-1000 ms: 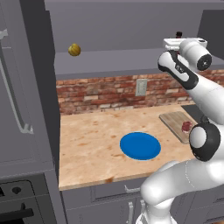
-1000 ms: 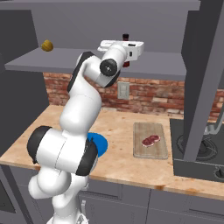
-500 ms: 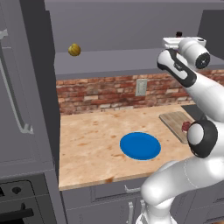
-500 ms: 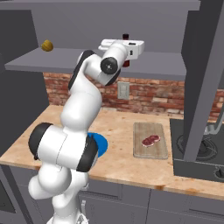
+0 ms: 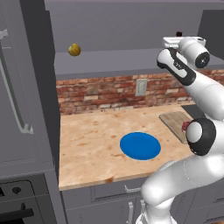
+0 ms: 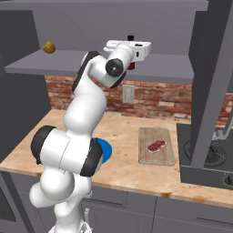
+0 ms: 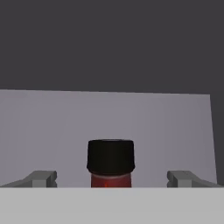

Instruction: Pick the steak from the plate and place it on the cutting board. Then pick the condiment bottle from the cabinet and place it next to the cutting board.

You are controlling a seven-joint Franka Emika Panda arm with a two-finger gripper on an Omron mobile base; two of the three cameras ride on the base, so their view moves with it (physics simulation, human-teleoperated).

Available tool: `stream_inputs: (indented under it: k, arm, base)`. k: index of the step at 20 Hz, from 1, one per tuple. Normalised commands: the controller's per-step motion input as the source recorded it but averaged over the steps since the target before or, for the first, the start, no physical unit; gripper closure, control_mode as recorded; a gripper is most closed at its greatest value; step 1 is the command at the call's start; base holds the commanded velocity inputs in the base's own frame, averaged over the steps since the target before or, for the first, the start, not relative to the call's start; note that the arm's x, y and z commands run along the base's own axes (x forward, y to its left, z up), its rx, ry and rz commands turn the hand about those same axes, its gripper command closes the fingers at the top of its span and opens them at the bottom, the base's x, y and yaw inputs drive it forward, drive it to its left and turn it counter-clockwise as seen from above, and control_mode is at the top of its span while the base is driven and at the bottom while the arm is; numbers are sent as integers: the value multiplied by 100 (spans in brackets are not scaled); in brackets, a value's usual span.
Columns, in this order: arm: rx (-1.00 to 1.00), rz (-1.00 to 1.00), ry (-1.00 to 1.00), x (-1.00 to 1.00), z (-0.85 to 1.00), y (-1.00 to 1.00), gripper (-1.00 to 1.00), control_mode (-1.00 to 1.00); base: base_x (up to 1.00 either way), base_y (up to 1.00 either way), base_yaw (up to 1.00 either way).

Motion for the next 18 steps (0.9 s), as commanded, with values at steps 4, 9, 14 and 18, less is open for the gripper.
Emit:
stream_inputs:
  k: [4, 9, 14, 18]
  arm:
    - [0, -1, 0, 2, 0, -4, -100, -100]
    - [0, -1, 0, 5, 0, -2, -100, -100]
    - [0, -1, 0, 6, 0, 0, -100, -100]
    - [0, -1, 0, 9, 0, 0, -100, -100]
  base:
    - [0, 0, 0]
    - [0, 0, 0]
    - [0, 0, 0]
    - [0, 0, 0]
